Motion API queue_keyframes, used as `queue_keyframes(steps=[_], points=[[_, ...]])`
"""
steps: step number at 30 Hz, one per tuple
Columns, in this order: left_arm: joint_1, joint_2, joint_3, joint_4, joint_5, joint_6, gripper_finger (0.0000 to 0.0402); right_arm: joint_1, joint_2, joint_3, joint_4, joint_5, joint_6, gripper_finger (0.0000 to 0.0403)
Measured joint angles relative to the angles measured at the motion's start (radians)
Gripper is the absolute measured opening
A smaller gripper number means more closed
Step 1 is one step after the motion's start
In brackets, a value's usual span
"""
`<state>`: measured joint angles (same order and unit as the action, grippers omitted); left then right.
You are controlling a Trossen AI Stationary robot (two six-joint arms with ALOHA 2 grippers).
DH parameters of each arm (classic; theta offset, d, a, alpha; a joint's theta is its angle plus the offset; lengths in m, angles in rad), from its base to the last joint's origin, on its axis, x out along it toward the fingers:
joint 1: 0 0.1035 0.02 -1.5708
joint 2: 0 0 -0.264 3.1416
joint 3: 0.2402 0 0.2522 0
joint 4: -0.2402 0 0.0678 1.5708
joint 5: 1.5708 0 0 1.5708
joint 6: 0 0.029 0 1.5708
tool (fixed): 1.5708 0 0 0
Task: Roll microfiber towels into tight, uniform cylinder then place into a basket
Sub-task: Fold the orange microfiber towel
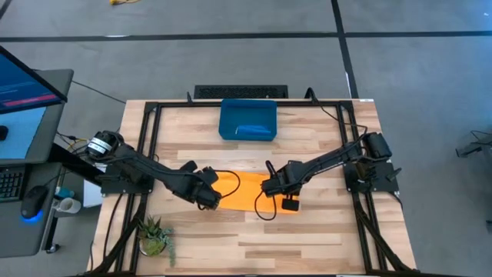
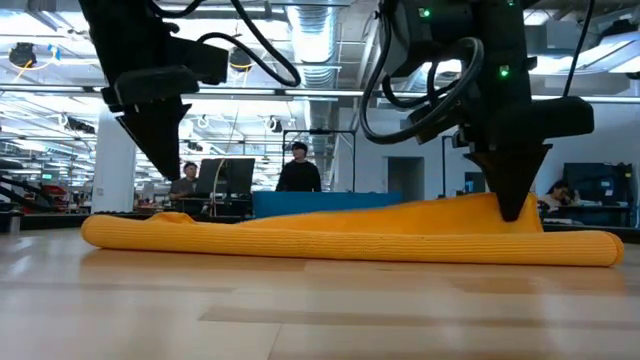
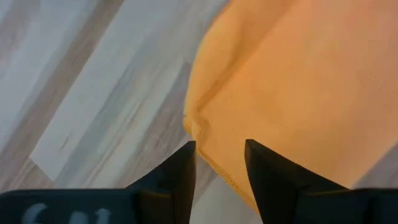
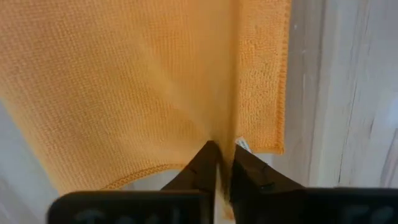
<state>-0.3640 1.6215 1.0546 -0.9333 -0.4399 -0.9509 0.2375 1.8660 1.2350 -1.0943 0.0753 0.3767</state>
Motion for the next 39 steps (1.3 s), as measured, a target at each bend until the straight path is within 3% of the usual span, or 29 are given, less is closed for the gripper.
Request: queue_keyframes(steps=[11,17,21,29,32,36,39], points=[[-0.048,0.0,0.0,0.01,0.013,0.023,0.0133,-0.006,0.0,0.0,-0.074,0.0,-0.014,0.0151],[-0.068,0.001,-0.038,0.108,-0.013,0.015,0.0133,0.005,-0.004,0.0,-0.238,0.042,-0.017,0.0168],[-0.07,0.001,-0.099,0.244,-0.022,0.025,0.0133,0.051,-0.073,-0.038,-0.226,0.061,-0.033,0.0164],[-0.074,-0.014,-0.106,0.24,-0.074,0.092,0.0132,0.165,-0.323,-0.26,0.127,0.064,0.04,0.015],[-0.074,-0.028,-0.082,0.178,-0.074,0.107,0.0132,0.193,-0.404,-0.348,0.336,0.139,0.03,0.0148],[-0.074,-0.055,-0.043,0.069,-0.074,0.105,0.0132,0.192,-0.492,-0.419,0.559,0.266,-0.101,0.0148],[-0.072,-0.076,-0.047,0.051,-0.072,0.105,0.0132,0.173,-0.556,-0.428,0.641,0.301,-0.208,0.015]])
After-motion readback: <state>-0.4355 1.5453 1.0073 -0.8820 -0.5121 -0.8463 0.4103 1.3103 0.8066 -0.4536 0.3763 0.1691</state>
